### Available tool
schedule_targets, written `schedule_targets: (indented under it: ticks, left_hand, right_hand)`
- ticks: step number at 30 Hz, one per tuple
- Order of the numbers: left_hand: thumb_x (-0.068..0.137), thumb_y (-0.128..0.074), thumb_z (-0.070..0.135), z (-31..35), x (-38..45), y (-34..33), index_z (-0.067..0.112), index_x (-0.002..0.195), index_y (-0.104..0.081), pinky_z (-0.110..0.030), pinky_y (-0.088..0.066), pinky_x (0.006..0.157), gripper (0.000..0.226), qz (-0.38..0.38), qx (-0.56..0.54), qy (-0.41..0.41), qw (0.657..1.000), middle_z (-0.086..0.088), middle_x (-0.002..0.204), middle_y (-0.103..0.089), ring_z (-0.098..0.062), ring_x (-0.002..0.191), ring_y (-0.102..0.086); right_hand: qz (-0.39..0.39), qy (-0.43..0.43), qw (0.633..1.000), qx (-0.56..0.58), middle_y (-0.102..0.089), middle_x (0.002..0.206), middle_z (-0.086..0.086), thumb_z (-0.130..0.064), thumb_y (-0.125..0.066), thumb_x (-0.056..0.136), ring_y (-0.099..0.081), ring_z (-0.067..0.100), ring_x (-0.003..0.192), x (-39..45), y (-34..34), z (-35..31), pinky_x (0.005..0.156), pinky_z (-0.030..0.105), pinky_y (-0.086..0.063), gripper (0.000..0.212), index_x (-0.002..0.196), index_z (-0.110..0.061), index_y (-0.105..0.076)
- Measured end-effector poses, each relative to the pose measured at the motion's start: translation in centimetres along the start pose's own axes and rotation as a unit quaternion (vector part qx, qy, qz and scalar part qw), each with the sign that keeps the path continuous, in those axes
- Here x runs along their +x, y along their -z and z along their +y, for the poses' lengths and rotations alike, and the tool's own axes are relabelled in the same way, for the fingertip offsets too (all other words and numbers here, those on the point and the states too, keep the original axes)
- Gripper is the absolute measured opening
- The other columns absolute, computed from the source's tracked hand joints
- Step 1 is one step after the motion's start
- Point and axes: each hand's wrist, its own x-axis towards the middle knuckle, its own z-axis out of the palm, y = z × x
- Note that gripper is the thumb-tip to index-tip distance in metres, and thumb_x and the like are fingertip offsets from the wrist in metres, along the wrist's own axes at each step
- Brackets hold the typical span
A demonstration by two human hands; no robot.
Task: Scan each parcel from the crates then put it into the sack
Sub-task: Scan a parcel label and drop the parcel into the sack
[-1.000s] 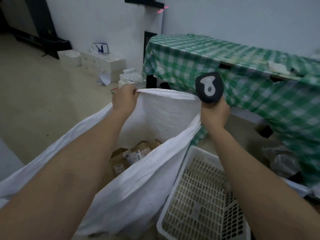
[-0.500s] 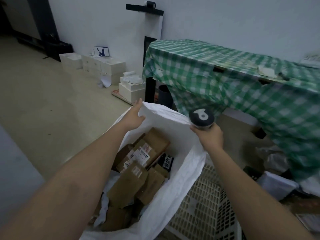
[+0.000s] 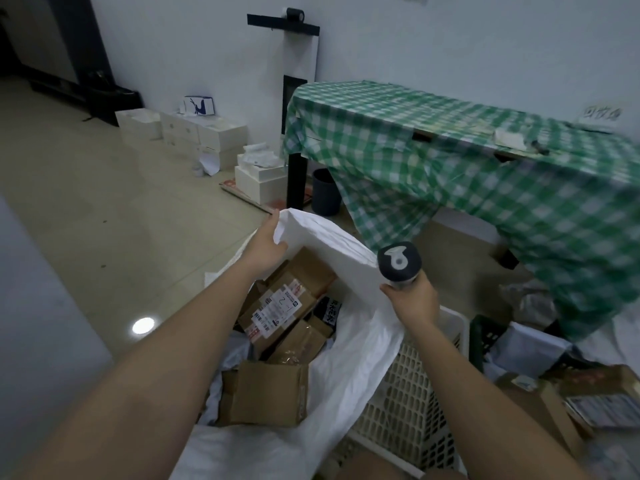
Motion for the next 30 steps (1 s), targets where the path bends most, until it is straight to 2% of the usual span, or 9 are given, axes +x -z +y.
schedule_targets:
  ticks: [3, 8, 12, 16, 18, 21, 24, 26, 30]
  left_hand:
    - [0.093, -0.052, 0.008, -0.8, -1.4, -0.1, 0.016, 0.154, -0.017, -0.045, -0.021, 0.117, 0.070, 0.032, 0.057, 0.010, 0.998, -0.010, 0.160, -0.015, -0.028, 0.147, -0.012]
    - [0.095, -0.058, 0.022, -3.8, -3.6, 1.5, 0.014, 0.154, -0.010, -0.049, -0.013, 0.118, 0.076, 0.100, 0.160, 0.111, 0.976, -0.012, 0.161, -0.006, -0.029, 0.148, -0.005]
    - [0.086, -0.068, 0.040, -7.7, -5.4, 1.9, 0.013, 0.153, -0.010, -0.053, -0.020, 0.115, 0.092, 0.063, 0.185, 0.186, 0.963, -0.012, 0.160, -0.010, -0.033, 0.146, -0.014]
    - [0.075, -0.077, 0.044, -10.0, -7.0, 0.9, 0.014, 0.152, -0.011, -0.053, -0.038, 0.105, 0.105, 0.016, 0.158, 0.224, 0.962, -0.015, 0.153, -0.026, -0.037, 0.136, -0.034]
    - [0.083, -0.072, 0.038, -11.1, -7.7, 0.3, 0.011, 0.147, -0.020, -0.047, -0.045, 0.095, 0.087, 0.016, 0.185, 0.239, 0.953, -0.019, 0.142, -0.039, -0.039, 0.122, -0.047]
    - [0.100, -0.043, 0.020, -11.7, -7.6, 0.2, 0.000, 0.125, -0.044, -0.040, -0.045, 0.085, 0.032, 0.070, 0.239, 0.184, 0.951, -0.024, 0.120, -0.057, -0.037, 0.105, -0.056]
    - [0.100, -0.038, 0.012, -8.9, -5.6, 1.1, -0.002, 0.109, -0.055, -0.035, -0.039, 0.072, 0.024, 0.152, 0.207, 0.121, 0.959, -0.024, 0.105, -0.061, -0.035, 0.089, -0.057]
    - [0.100, -0.036, 0.012, -5.9, -3.5, 2.6, -0.002, 0.104, -0.057, -0.033, -0.036, 0.069, 0.025, 0.196, 0.149, 0.102, 0.964, -0.021, 0.098, -0.060, -0.028, 0.081, -0.051]
    - [0.099, -0.040, 0.017, 0.3, 1.2, 6.7, 0.002, 0.104, -0.061, -0.034, -0.045, 0.072, 0.027, 0.272, 0.049, 0.056, 0.960, -0.017, 0.099, -0.064, -0.031, 0.088, -0.060]
  right_hand:
    - [0.000, -0.003, 1.000, -0.020, -0.066, 0.115, 0.010, -0.018, -0.076, 0.079, -0.060, 0.032, 0.106, -0.5, 0.0, 0.7, 0.075, 0.029, -0.040, 0.049, 0.123, -0.012, -0.054]
    - [0.013, -0.029, 0.999, -0.037, -0.067, 0.105, 0.015, -0.011, -0.067, 0.082, -0.060, 0.034, 0.095, -0.9, 0.1, 1.7, 0.072, 0.032, -0.041, 0.035, 0.115, -0.011, -0.055]
    - [0.009, -0.011, 0.999, -0.047, -0.066, 0.111, 0.014, -0.017, -0.070, 0.083, -0.060, 0.034, 0.101, -0.9, -0.4, 1.9, 0.075, 0.034, -0.042, 0.044, 0.122, -0.012, -0.051]
    - [0.012, -0.019, 0.997, -0.078, -0.066, 0.111, 0.015, -0.017, -0.068, 0.084, -0.060, 0.036, 0.102, -0.8, -1.0, 2.6, 0.074, 0.033, -0.039, 0.041, 0.121, -0.011, -0.051]
    - [0.018, -0.022, 0.996, -0.084, -0.066, 0.107, 0.017, -0.014, -0.062, 0.086, -0.060, 0.037, 0.098, -0.8, -1.4, 2.7, 0.072, 0.032, -0.038, 0.034, 0.118, -0.010, -0.051]
    - [0.030, -0.003, 0.997, -0.069, -0.066, 0.106, 0.018, -0.013, -0.058, 0.088, -0.060, 0.037, 0.096, -0.5, -1.7, 2.1, 0.072, 0.034, -0.040, 0.030, 0.118, -0.010, -0.053]
    - [0.051, 0.030, 0.998, -0.033, -0.065, 0.111, 0.017, -0.015, -0.057, 0.089, -0.060, 0.039, 0.099, 1.1, -1.5, -0.6, 0.076, 0.039, -0.045, 0.039, 0.128, -0.014, -0.052]
    - [0.067, 0.055, 0.996, -0.012, -0.065, 0.111, 0.015, -0.013, -0.056, 0.090, -0.059, 0.038, 0.099, 3.1, -1.3, -3.9, 0.073, 0.035, -0.041, 0.040, 0.129, -0.015, -0.051]
    - [0.085, 0.128, 0.988, -0.014, -0.065, 0.098, 0.011, -0.009, -0.050, 0.092, -0.058, 0.035, 0.084, 7.5, -1.2, -10.2, 0.066, 0.037, -0.043, 0.037, 0.128, -0.015, -0.048]
